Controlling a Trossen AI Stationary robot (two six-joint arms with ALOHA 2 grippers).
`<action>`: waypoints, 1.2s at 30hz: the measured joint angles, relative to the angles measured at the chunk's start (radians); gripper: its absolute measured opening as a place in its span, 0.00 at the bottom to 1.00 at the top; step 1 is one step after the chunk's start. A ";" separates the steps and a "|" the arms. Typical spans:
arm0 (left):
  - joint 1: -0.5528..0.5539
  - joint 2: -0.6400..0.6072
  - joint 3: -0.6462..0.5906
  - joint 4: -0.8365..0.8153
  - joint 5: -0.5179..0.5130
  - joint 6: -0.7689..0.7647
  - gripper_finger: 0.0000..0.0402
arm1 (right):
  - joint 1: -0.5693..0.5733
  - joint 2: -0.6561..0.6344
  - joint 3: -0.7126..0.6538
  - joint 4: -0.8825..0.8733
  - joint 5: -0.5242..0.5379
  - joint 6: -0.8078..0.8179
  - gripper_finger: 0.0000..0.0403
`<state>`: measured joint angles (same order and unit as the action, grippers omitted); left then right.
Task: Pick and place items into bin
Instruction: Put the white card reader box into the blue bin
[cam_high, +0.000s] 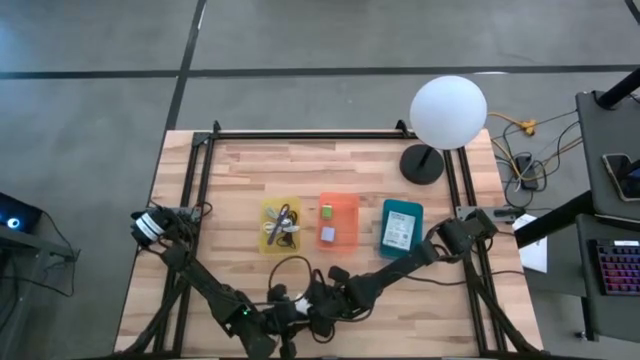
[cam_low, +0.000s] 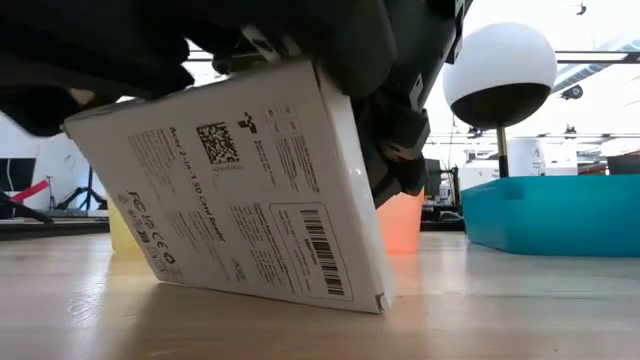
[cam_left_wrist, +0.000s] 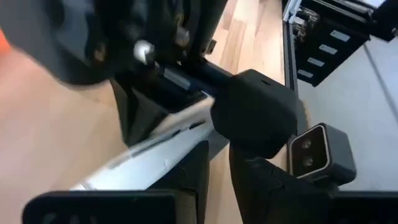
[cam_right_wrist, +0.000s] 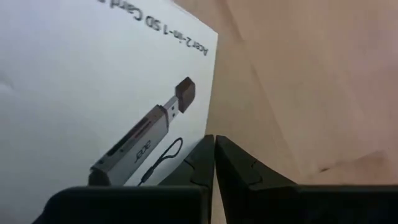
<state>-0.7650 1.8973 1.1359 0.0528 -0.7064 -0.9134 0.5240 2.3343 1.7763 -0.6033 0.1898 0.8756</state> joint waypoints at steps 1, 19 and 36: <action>0.000 0.000 0.001 0.000 -0.007 0.029 0.13 | 0.000 -0.003 0.000 0.000 -0.008 -0.001 0.02; 0.022 -0.014 -0.016 0.013 -0.055 0.186 0.13 | 0.014 -0.077 0.001 -0.029 -0.096 -0.063 0.02; -0.001 -0.060 -0.060 -0.331 0.167 -0.111 0.13 | -0.025 -0.032 -0.060 0.113 -0.082 0.094 0.02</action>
<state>-0.7656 1.8373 1.0756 -0.2783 -0.5394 -1.0248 0.4989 2.3025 1.7168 -0.4907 0.1074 0.9696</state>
